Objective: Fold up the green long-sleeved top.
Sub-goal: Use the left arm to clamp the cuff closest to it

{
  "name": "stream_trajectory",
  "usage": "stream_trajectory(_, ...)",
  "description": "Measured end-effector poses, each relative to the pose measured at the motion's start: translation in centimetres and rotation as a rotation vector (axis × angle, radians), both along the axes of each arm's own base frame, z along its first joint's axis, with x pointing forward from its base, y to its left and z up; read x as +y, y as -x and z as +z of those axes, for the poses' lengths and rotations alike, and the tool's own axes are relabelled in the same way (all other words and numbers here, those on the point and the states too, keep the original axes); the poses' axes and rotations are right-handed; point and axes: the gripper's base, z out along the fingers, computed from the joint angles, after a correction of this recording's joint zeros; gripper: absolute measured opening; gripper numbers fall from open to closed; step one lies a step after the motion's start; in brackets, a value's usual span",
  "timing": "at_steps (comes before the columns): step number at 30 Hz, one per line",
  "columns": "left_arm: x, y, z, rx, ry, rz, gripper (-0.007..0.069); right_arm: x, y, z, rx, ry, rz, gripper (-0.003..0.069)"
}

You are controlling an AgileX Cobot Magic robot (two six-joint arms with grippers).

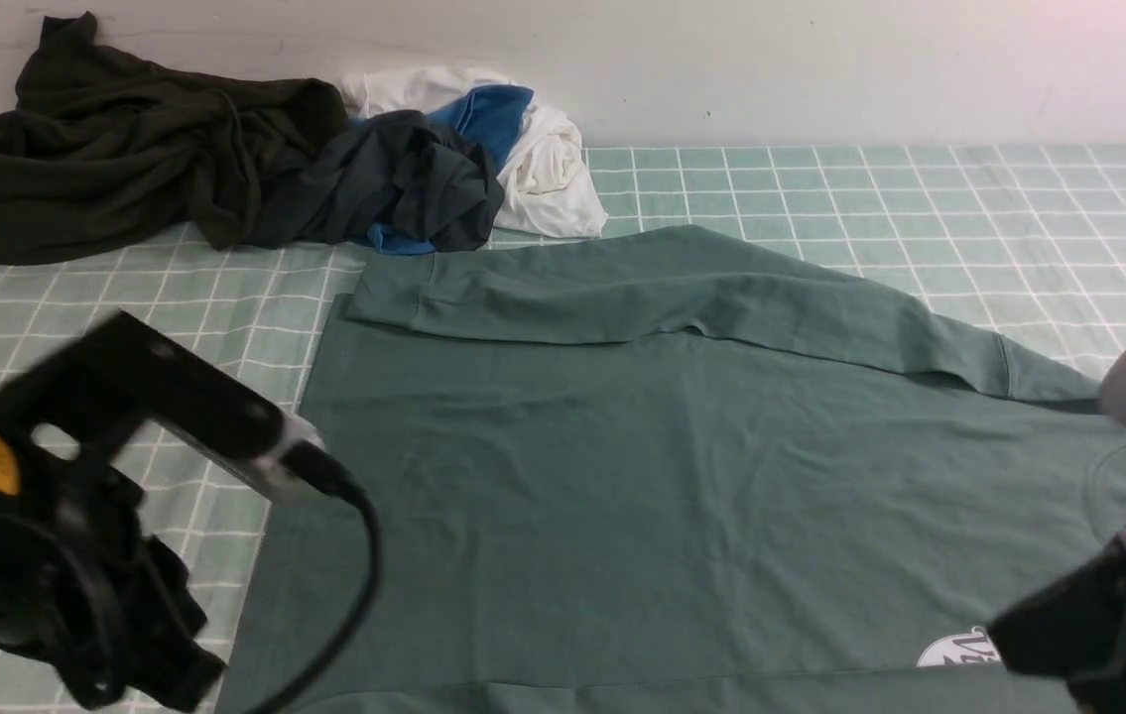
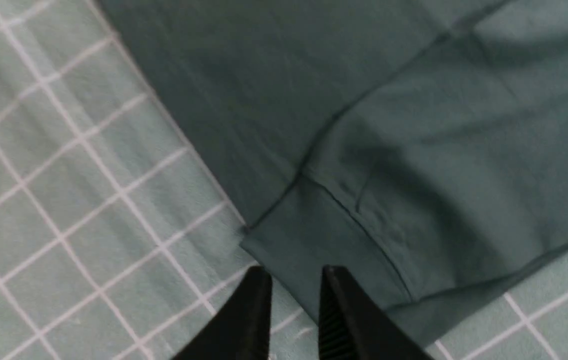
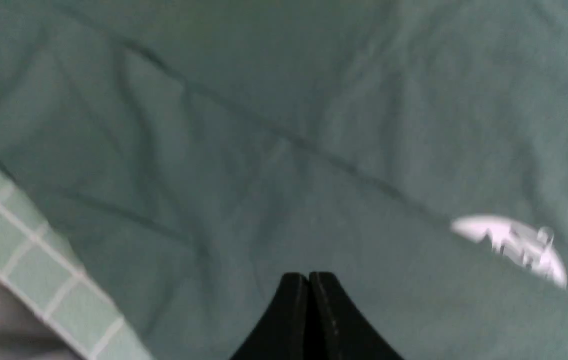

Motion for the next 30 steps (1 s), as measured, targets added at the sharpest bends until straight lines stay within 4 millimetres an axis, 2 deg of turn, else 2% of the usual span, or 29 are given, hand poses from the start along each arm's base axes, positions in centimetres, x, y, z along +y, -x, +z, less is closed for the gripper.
stream_trajectory(4,-1.6,-1.2,-2.4,0.096,-0.057,-0.058,0.0222,-0.1,0.2,-1.1,0.085,0.148,0.002,-0.0014)
stream_trajectory(5,-2.5,-2.0,-3.9,0.137,-0.081,-0.078,0.0265,-0.3,0.2,-1.3,0.079,0.219,-0.012,-0.0014)
stream_trajectory(9,-3.7,-3.9,-7.1,0.189,-0.107,-0.093,0.0326,-0.6,0.0,-1.4,0.064,0.264,-0.047,-0.0014)
stream_trajectory(17,-4.5,-5.5,-11.6,0.283,-0.151,-0.094,0.0336,-0.4,-0.8,-1.1,-0.02,0.233,-0.066,-0.0014)
stream_trajectory(20,-4.7,-5.7,-12.5,0.304,-0.161,-0.094,0.0335,-0.3,-0.9,-1.1,-0.033,0.227,-0.069,-0.0014)
stream_trajectory(22,-4.7,-5.9,-12.7,0.308,-0.163,-0.094,0.0314,-0.3,-1.0,-1.1,-0.039,0.225,-0.07,-0.0014)
stream_trajectory(24,-4.8,-5.9,-12.7,0.308,-0.16,-0.093,0.0256,-0.3,-1.0,-1.1,-0.042,0.223,-0.07,-0.0014)
stream_trajectory(26,-4.9,-6.0,-12.6,0.307,-0.157,-0.093,0.0165,-0.3,-1.0,-1.1,-0.044,0.222,-0.071,-0.0014)
stream_trajectory(27,-4.9,-6.0,-12.5,0.306,-0.157,-0.093,0.0155,-0.3,-1.0,-1.1,-0.044,0.222,-0.071,-0.0014)
stream_trajectory(28,-5.0,-6.2,-12.2,0.305,-0.156,-0.093,0.0074,-0.3,-1.0,-1.1,-0.045,0.222,-0.071,-0.0014)
stream_trajectory(30,-5.3,-6.8,-11.4,0.296,-0.153,-0.094,0.0034,-0.3,-1.0,-1.0,-0.046,0.222,-0.071,-0.0014)
